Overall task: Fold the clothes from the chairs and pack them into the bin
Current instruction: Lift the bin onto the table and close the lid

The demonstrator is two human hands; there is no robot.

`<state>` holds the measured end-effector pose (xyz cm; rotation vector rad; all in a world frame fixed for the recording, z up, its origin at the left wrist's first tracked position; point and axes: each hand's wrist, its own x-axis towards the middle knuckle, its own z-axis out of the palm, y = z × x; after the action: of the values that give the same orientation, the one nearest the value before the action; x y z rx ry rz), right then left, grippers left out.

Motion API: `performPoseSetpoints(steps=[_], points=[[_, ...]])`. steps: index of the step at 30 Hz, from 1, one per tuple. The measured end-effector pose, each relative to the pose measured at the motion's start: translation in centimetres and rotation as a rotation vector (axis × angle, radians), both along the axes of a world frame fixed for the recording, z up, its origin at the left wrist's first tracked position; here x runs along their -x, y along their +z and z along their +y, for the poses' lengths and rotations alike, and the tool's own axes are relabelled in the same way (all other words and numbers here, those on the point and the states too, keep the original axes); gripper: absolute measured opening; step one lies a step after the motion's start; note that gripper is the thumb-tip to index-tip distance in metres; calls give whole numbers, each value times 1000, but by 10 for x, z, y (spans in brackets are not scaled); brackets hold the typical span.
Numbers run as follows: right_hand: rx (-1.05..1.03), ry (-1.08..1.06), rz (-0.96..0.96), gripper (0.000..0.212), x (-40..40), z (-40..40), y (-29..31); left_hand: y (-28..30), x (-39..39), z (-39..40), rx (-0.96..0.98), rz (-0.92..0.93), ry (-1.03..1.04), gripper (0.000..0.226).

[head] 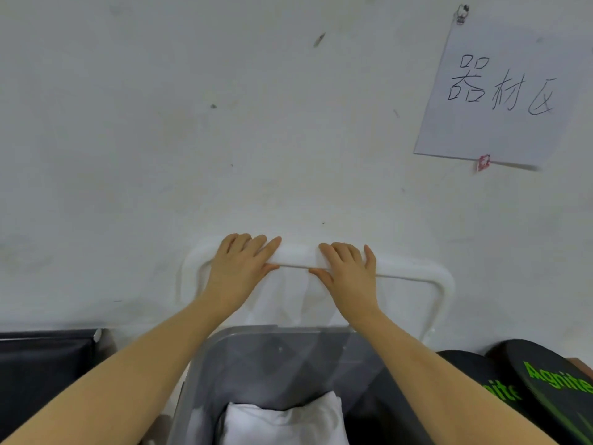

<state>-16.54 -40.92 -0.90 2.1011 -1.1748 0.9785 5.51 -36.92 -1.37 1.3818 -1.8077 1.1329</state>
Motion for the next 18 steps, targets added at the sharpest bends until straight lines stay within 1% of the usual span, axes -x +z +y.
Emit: performPoseSetpoints(steps=[5, 8, 11, 15, 18], points=[[100, 19, -131, 42, -2, 11, 41, 52, 0, 8, 97, -56, -3, 39], [195, 46, -170, 42, 0, 20, 78, 95, 3, 17, 178, -90, 7, 38], [273, 63, -237, 36, 5, 31, 120, 140, 13, 32, 253, -88, 21, 38], [360, 86, -298, 40, 20, 55, 174, 196, 31, 57, 360, -86, 7, 37], [410, 95, -333, 40, 34, 76, 204, 229, 48, 82, 434, -100, 18, 36]])
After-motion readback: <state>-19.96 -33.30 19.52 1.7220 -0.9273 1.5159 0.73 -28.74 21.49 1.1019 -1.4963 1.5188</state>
